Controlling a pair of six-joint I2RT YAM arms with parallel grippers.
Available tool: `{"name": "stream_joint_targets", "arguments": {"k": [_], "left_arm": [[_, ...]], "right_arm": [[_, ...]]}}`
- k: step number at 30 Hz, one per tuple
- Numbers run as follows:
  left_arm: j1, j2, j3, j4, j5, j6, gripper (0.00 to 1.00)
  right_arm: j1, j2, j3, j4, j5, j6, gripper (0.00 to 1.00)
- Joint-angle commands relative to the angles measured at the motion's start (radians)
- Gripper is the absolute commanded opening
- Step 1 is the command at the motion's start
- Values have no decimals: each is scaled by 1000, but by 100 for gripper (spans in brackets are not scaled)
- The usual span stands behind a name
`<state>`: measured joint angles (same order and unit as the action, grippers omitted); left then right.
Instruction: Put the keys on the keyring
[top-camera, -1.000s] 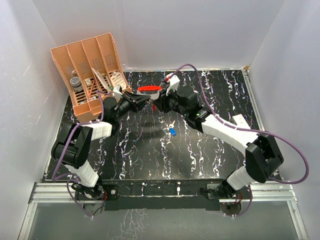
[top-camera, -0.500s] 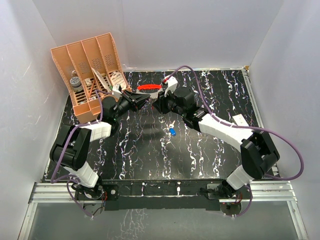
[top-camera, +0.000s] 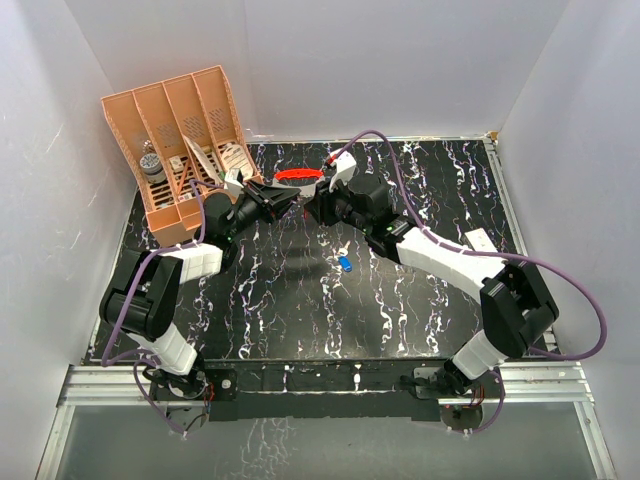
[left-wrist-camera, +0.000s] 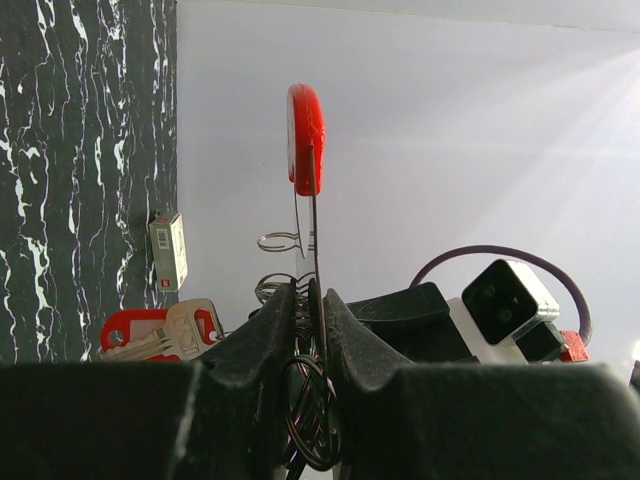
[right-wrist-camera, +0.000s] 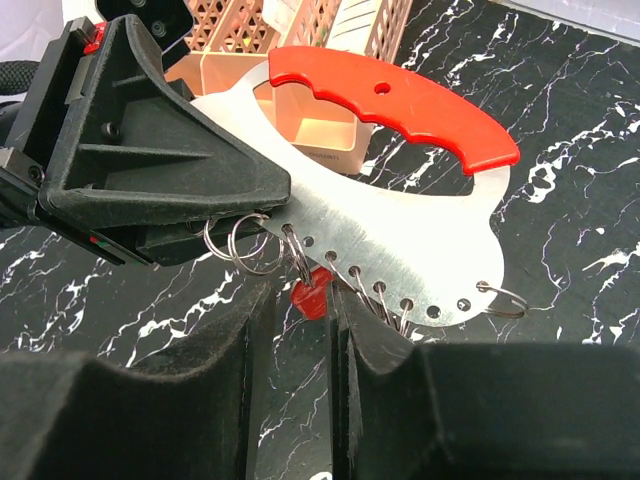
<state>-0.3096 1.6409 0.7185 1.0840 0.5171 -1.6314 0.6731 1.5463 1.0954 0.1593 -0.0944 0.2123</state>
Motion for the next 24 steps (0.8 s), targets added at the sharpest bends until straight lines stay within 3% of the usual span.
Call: {"name": "stream_joint_targets", "arguments": {"k": [1,24], "left_arm": [[1,-59,16,36,27,-7,0],[1,-56,-4,38,32,-7,0]], "right_arm": [[-3,13,42,73,28,-6,26],[-4,3,53,127,47,-30,25]]}}
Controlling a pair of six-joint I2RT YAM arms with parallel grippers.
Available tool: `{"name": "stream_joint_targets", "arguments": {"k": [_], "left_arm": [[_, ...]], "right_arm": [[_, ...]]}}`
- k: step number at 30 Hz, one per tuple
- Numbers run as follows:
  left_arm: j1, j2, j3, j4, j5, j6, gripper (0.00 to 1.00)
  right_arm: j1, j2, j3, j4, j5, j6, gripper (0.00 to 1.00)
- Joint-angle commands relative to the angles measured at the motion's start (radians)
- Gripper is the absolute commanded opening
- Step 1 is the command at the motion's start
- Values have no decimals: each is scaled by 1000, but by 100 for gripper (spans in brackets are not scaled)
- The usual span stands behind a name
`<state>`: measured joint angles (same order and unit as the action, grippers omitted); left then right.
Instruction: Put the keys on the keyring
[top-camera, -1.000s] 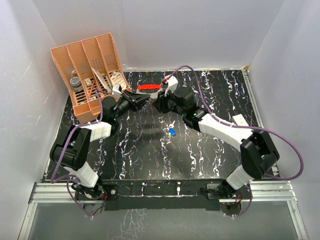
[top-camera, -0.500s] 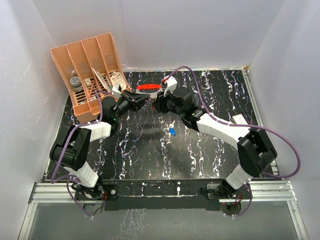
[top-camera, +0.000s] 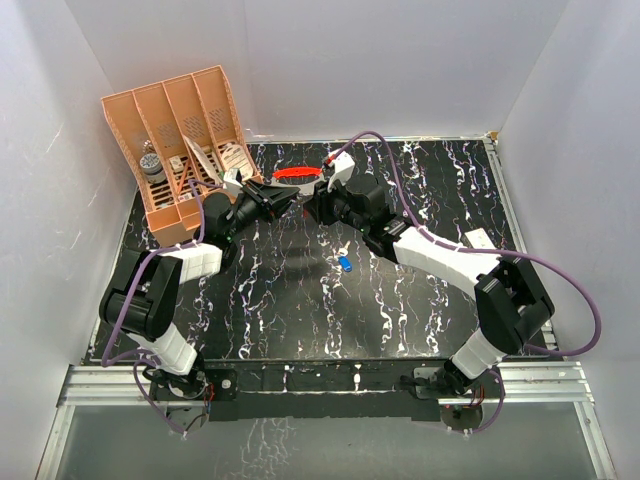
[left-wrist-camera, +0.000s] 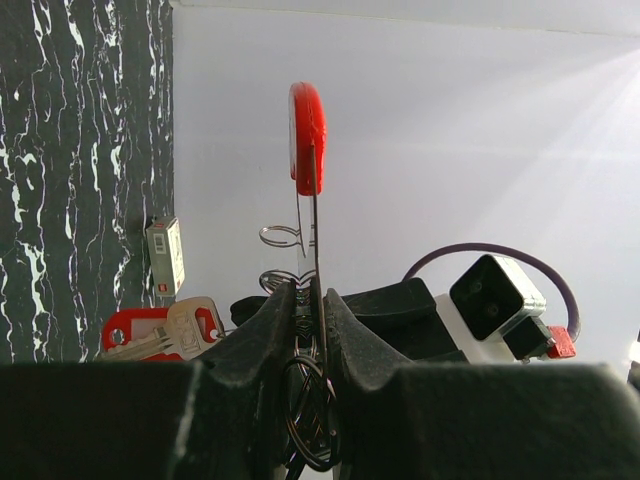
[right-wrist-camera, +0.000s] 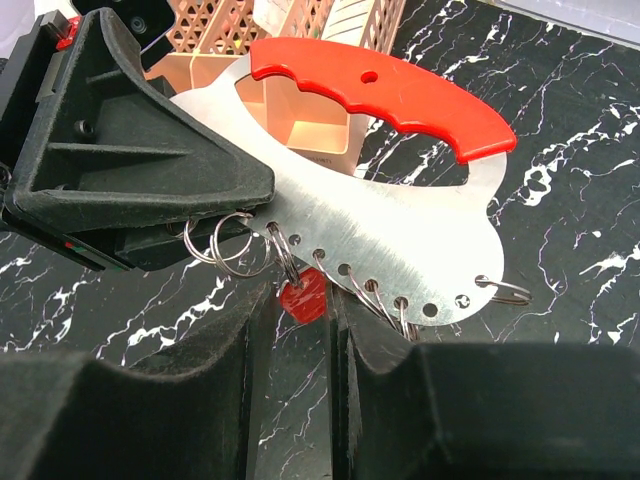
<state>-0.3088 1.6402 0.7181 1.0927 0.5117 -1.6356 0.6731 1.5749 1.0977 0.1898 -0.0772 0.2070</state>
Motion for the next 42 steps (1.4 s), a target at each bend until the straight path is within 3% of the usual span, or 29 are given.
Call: {"name": "stream_joint_targets", "arguments": {"k": [1,28,35,40,42], "left_arm": [[0,-53,-6,29,39,-3,0],[0,19,-4,91,53,-37,0],[0,12,5,90,54,-38,0],[0,6,3,86,53,-38,0],[0,6,6,82,52,-35,0]], "right_arm": [[-3,-26,52,97,30,-26,25],[-3,20,106,103,21,-31,25],[-3,16,90,109,24,-31,17],[-4,3,80,116,31,-33,2],[-3,2,89,96,8,-32,5]]}}
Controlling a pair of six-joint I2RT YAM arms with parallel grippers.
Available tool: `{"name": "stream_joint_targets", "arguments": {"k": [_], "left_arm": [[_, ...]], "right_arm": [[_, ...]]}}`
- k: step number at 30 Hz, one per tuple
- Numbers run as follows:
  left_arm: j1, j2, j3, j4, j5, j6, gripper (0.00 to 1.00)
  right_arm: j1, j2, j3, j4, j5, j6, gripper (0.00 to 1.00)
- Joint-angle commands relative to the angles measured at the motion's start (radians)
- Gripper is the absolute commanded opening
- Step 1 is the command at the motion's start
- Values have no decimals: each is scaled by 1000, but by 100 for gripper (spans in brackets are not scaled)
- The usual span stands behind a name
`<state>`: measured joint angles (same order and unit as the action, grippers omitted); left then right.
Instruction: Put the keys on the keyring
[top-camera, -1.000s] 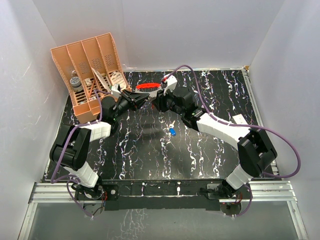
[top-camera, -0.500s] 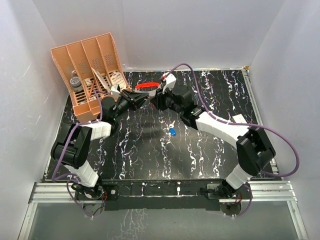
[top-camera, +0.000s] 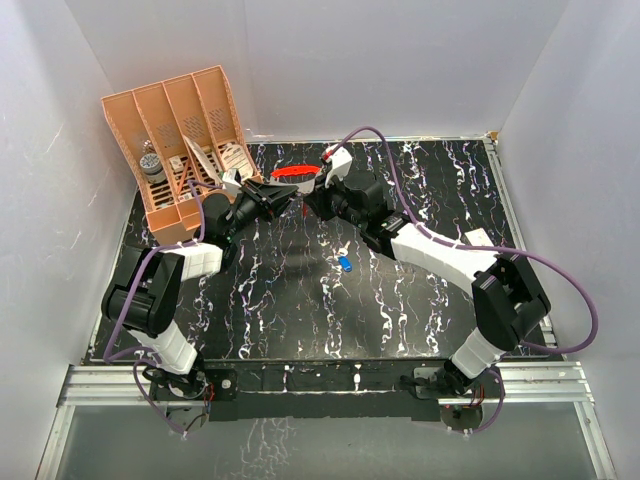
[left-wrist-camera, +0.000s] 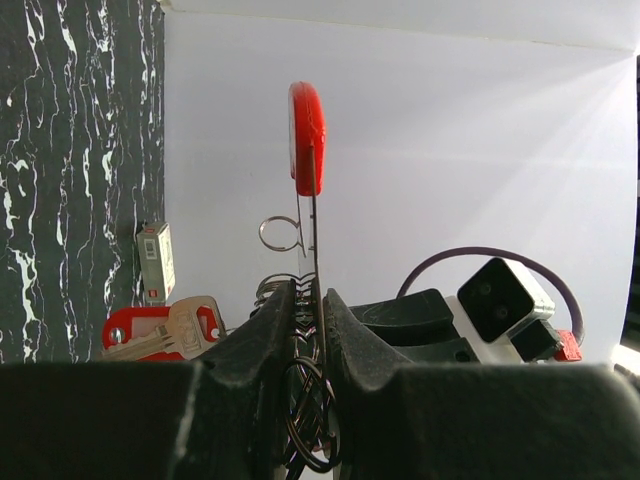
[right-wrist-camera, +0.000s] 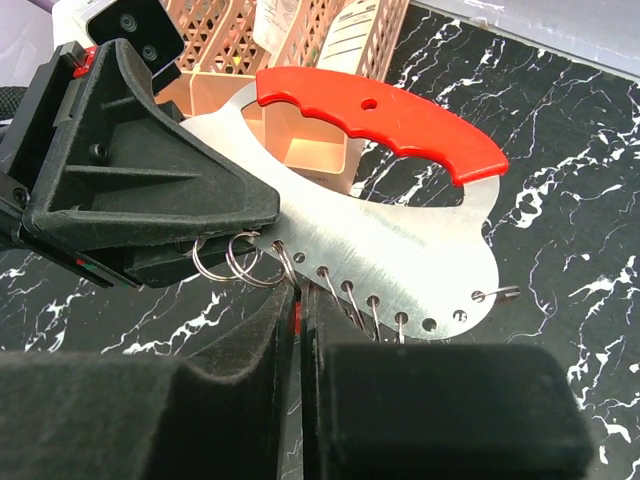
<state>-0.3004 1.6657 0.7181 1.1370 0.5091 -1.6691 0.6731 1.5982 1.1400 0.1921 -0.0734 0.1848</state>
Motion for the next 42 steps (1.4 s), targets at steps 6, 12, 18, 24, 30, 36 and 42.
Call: {"name": "stream_joint_targets", "arguments": {"k": [6,12,18,24,30,36,42], "left_arm": [[-8,-1,21,58,56,-11,0],[-8,8,25,62,57,-13,0],[-9,5,30,53,56,-10,0],[-9,0,34,45,57,-7,0],[-8,1,38,49,57,-8,1],[-8,-2,42,49,58,-7,3],[-8,-10,47,39,58,-6,5]], "right_arm": [[-3,-75,23,47,28,-3,20],[-3,-115,28,18,73,1,21],[-3,-93,74,-20,59,11,21],[-3,-73,97,-45,48,22,21],[-4,-71,96,-58,38,32,19],[-3,-54,95,-66,27,38,19],[-4,-31,102,-74,24,39,19]]}}
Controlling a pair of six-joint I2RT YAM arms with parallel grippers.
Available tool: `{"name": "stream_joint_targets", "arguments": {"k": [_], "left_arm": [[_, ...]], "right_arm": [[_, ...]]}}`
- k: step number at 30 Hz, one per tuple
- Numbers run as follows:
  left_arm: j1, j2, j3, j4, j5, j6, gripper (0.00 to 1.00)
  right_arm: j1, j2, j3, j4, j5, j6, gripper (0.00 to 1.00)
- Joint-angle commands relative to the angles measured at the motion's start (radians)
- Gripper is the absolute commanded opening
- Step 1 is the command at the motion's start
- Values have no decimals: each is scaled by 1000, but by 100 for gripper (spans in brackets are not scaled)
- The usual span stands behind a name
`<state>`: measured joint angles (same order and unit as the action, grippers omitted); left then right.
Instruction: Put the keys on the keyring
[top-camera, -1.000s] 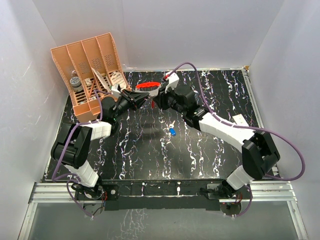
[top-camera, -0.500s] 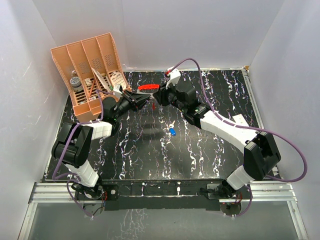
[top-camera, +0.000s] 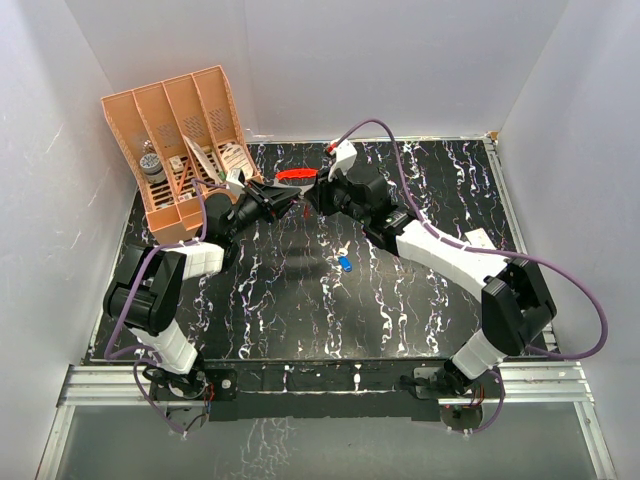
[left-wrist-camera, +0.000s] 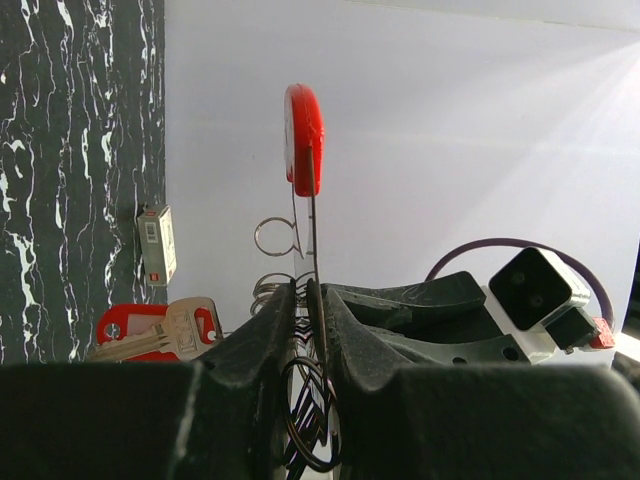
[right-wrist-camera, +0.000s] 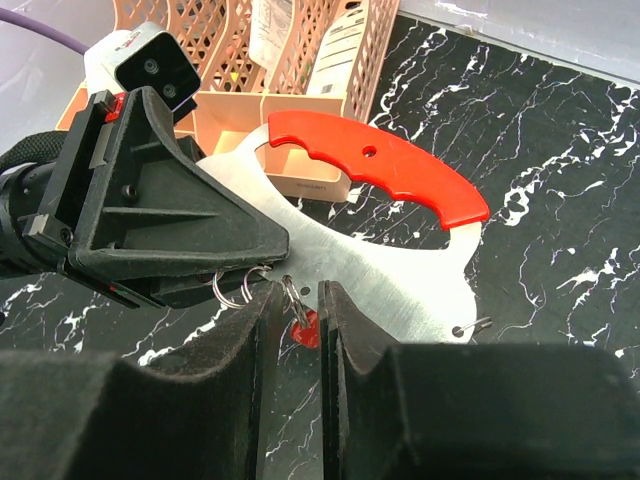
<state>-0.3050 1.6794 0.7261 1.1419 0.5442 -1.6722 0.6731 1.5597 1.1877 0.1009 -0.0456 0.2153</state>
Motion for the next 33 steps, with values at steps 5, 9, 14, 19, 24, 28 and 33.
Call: {"name": "stream_joint_targets", "arguments": {"k": [5,9,14,19,24,28,33], "left_arm": [[-4,-25,42,30,24,-1,5],[-4,-21,48,25,23,0,5],[-4,-15,53,30,26,-2,0],[-3,-17,30,39,27,3,0],[-2,-2,25,93,41,-7,0],[-2,5,32,103,53,-5,0],[-2,12,48,104,72,7,0]], "right_arm": [[-3,12,63,1,5,13,20],[-4,10,60,-9,-8,22,20],[-4,-4,55,-8,-5,27,20],[-57,-60,61,-6,58,69,36],[-225,-37,81,-7,-208,199,42],[-260,-40,58,3,-261,235,43],[-297,-20,13,89,-391,324,46]]}}
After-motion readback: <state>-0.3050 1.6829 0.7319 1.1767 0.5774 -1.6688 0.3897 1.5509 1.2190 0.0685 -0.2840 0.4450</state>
